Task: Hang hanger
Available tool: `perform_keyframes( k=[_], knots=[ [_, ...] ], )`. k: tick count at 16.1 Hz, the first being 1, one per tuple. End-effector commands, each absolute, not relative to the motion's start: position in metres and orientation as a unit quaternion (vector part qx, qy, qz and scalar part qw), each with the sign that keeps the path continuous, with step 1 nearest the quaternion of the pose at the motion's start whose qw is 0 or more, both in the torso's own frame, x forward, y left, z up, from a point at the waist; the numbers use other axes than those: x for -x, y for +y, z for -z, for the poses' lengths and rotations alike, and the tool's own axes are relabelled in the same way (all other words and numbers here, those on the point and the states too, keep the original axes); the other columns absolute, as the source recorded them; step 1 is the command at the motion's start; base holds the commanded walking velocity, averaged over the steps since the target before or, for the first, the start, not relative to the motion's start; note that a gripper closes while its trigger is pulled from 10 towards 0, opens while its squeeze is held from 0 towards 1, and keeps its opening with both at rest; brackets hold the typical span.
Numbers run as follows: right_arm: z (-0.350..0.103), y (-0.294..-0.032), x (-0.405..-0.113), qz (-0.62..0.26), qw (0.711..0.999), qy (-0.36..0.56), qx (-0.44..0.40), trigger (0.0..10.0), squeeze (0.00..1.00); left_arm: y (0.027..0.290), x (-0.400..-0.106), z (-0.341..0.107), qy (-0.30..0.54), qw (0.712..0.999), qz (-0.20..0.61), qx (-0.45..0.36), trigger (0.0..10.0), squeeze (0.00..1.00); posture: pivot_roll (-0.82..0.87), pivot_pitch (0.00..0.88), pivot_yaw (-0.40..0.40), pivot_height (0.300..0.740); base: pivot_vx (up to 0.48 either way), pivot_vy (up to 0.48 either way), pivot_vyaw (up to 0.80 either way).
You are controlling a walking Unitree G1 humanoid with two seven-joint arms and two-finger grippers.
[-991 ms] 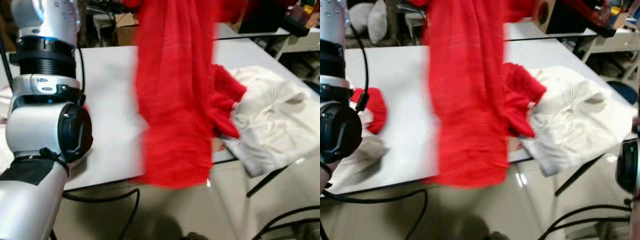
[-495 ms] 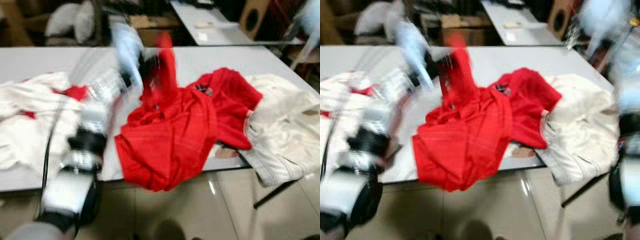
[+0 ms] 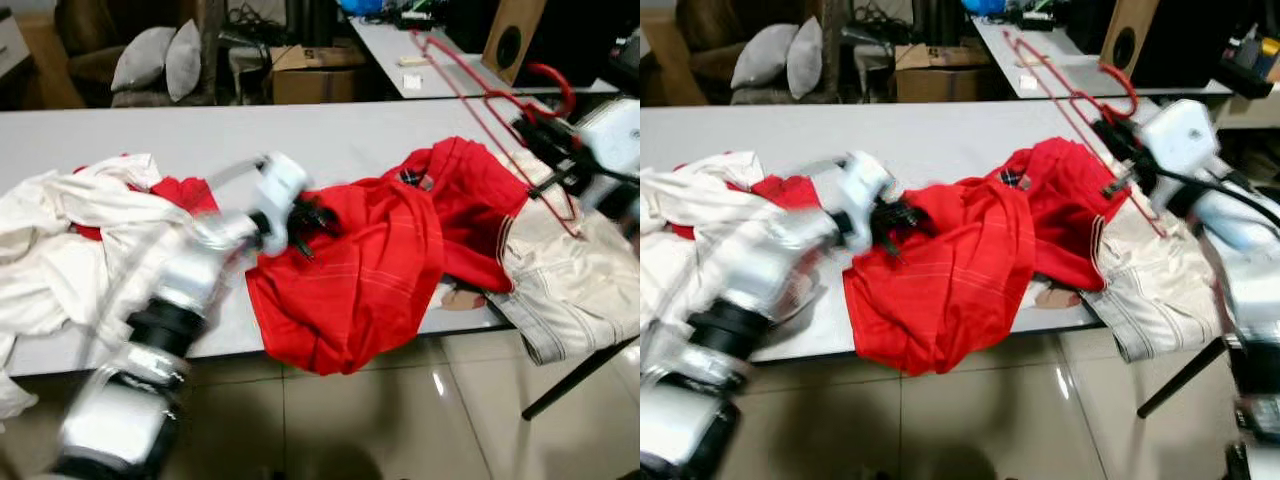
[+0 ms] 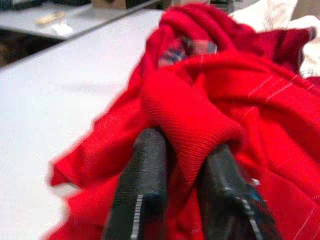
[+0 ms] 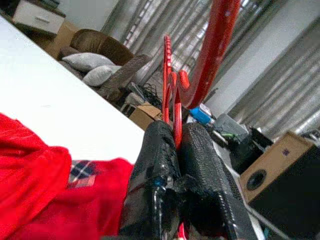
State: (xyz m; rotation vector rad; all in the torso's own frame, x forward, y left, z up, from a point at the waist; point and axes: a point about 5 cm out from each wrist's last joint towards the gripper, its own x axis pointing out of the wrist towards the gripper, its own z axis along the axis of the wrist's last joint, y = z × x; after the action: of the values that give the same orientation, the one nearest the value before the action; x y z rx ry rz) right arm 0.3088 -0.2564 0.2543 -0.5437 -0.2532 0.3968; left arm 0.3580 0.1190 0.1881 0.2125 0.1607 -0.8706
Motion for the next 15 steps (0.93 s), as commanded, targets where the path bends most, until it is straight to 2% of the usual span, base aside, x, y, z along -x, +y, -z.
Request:
perform_keyframes(
  k=[1,2,4,5,6,7,8,9,11,12,14,15],
  knots=[
    [-0.270,-0.262,-0.293,-0.167,0.944,-0.141,0.248,10.0,0.00,0.131,-0.355,-0.223,0.023,0.874,0.465,-0.136,10.0,1.00,-0.10,0.000,0.050,0.740,0.000,0.000,0.00],
    [-0.270,-0.262,-0.289,-0.162,0.946,-0.140,0.242,10.0,0.00,0.136,-0.354,-0.228,0.013,0.868,0.473,-0.148,10.0,1.00,-0.10,0.000,0.051,0.740,0.000,0.000,0.00],
    [-0.262,-0.254,-0.265,-0.162,0.959,-0.120,0.199,10.0,0.00,0.166,-0.352,-0.249,0.019,0.875,0.470,-0.116,10.0,1.00,-0.11,0.000,0.071,0.740,0.000,0.000,0.00],
    [-0.258,-0.252,-0.260,-0.165,0.960,-0.112,0.198,10.0,0.00,0.172,-0.349,-0.247,0.033,0.872,0.474,-0.118,10.0,0.95,-0.11,0.000,0.073,0.740,0.000,0.000,0.00],
    [-0.249,-0.246,-0.248,-0.172,0.962,-0.089,0.191,10.0,0.00,0.190,-0.333,-0.232,0.103,0.839,0.508,-0.166,10.0,0.00,-0.12,0.000,0.091,0.740,0.000,0.000,0.00],
    [-0.248,-0.244,-0.246,-0.169,0.964,-0.087,0.188,10.0,0.00,0.195,-0.329,-0.228,0.118,0.833,0.512,-0.171,10.0,0.00,-0.12,0.000,0.100,0.740,0.000,0.000,0.00],
    [-0.250,-0.241,-0.244,-0.163,0.967,-0.091,0.175,10.0,0.00,0.196,-0.331,-0.228,0.103,0.850,0.493,-0.155,10.0,0.00,-0.13,0.000,0.110,0.740,0.000,0.000,0.00],
    [-0.255,-0.233,-0.241,-0.155,0.969,-0.112,0.158,10.0,0.00,0.198,-0.341,-0.232,0.050,0.901,0.418,-0.105,10.0,0.00,-0.13,0.000,0.116,0.740,0.000,0.000,0.00],
    [-0.256,-0.226,-0.242,-0.133,0.978,-0.106,0.121,10.0,0.00,0.196,-0.350,-0.234,-0.014,0.947,0.314,-0.070,10.0,0.00,-0.12,0.000,0.115,0.740,0.000,0.000,0.00],
    [-0.252,-0.211,-0.241,-0.109,0.986,-0.110,0.063,10.0,0.00,0.183,-0.342,-0.223,-0.026,0.964,0.258,-0.050,10.0,0.00,-0.11,0.000,0.107,0.740,0.000,0.000,0.00],
    [-0.231,-0.192,-0.237,-0.090,0.992,-0.090,0.023,10.0,0.00,0.167,-0.324,-0.203,-0.024,0.973,0.223,-0.048,10.0,0.00,-0.11,0.000,0.106,0.740,0.000,0.000,0.00],
    [-0.223,-0.184,-0.236,-0.091,0.992,-0.082,0.018,10.0,0.00,0.164,-0.317,-0.193,-0.015,0.977,0.210,-0.038,10.0,0.00,-0.10,0.000,0.099,0.740,0.000,0.480,0.00]
  ],
)
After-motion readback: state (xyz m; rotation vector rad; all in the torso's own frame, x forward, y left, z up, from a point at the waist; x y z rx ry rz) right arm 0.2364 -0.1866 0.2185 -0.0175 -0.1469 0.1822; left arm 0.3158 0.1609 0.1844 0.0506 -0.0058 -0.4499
